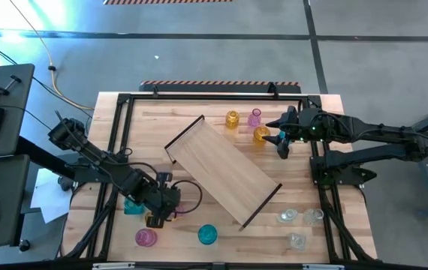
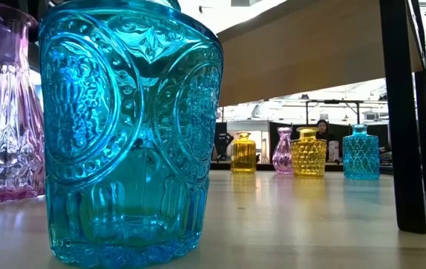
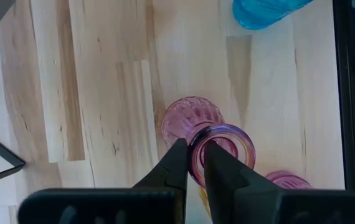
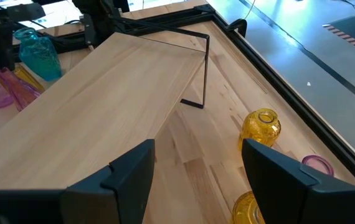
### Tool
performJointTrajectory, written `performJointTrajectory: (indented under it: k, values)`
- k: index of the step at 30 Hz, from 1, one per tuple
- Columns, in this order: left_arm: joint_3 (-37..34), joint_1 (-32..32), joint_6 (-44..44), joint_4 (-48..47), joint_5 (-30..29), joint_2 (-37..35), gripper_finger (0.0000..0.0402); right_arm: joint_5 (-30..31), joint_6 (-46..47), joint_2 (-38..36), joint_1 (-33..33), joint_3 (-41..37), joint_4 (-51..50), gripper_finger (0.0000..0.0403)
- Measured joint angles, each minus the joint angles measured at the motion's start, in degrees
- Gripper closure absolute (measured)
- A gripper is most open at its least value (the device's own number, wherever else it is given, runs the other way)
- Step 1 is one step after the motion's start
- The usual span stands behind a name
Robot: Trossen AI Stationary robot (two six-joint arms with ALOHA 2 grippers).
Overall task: Sort vases onto shelf
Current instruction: Put the middle pink flower vase on the shelf
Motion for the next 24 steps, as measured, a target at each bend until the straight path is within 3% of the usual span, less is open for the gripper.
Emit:
performJointTrajectory:
  k: [5, 24]
  values:
    - [0.3, 0.0, 0.1, -0.3, 0.4, 0.1, 0.0373, 0.0, 0.0, 0.0, 0.0, 0.0, 0.0, 0.0174]
    - [6.3, 0.5, 1.6, -0.4, 1.7, 0.2, 0.0392, -0.2, -0.1, 0.0, 0.0, 0.0, -0.1, 0.0174]
